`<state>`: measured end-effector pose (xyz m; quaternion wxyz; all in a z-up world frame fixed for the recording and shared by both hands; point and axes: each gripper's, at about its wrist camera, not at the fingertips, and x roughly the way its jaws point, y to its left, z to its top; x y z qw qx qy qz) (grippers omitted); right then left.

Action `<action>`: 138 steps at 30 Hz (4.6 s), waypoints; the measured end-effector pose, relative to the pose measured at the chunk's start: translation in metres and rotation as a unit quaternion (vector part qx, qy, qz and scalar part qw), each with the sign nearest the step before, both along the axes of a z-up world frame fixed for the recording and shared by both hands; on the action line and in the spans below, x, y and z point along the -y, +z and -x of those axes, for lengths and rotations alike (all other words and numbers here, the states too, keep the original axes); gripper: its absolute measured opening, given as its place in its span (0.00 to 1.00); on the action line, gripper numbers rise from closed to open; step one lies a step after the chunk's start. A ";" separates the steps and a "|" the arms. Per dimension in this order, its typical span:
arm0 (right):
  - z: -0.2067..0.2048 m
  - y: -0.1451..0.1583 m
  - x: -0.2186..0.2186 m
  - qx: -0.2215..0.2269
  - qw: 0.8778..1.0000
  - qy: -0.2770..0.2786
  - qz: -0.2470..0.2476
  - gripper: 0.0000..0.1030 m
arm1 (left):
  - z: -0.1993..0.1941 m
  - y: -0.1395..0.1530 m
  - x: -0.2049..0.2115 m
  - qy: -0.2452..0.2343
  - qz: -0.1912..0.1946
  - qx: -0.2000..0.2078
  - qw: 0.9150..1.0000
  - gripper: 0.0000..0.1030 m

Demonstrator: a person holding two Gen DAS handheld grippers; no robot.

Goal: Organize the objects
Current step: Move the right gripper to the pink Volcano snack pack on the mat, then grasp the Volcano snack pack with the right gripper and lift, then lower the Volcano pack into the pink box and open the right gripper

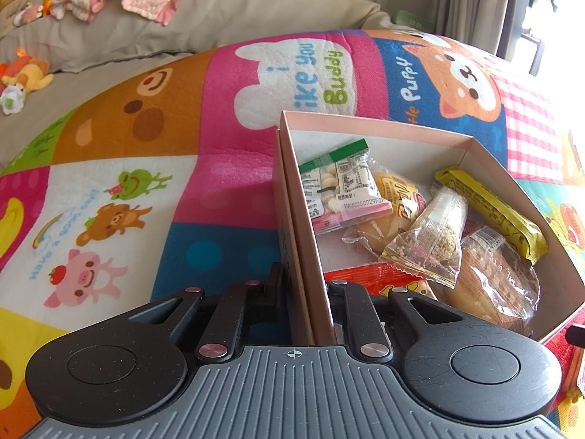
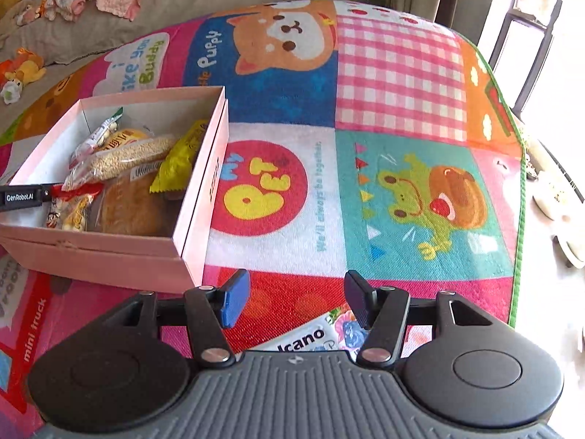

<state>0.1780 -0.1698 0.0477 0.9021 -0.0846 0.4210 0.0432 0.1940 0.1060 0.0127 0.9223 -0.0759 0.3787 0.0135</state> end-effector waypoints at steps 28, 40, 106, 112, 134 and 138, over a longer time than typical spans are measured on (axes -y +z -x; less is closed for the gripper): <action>0.052 -0.025 0.052 -0.015 0.999 -0.021 -0.038 0.80 | 0.000 0.000 0.001 0.000 -0.001 0.000 1.000 0.16; 0.046 -0.021 0.041 -0.019 0.998 0.010 -0.053 0.43 | 0.000 0.000 0.000 0.000 0.000 0.000 1.000 0.16; 0.146 -0.013 -0.007 -0.101 0.988 0.093 -0.070 0.50 | 0.000 -0.001 0.000 -0.001 0.001 0.000 1.000 0.16; 0.149 -0.006 -0.017 -0.100 0.985 0.123 -0.064 0.42 | 0.000 -0.001 0.000 -0.001 0.001 0.000 1.000 0.16; -0.042 0.078 -0.118 -0.003 0.986 0.101 -0.129 0.42 | 0.000 -0.001 0.000 -0.001 0.003 0.000 1.000 0.16; -0.074 0.068 -0.126 0.007 0.986 0.088 -0.141 0.43 | 0.000 -0.001 -0.001 -0.001 0.004 0.000 1.000 0.16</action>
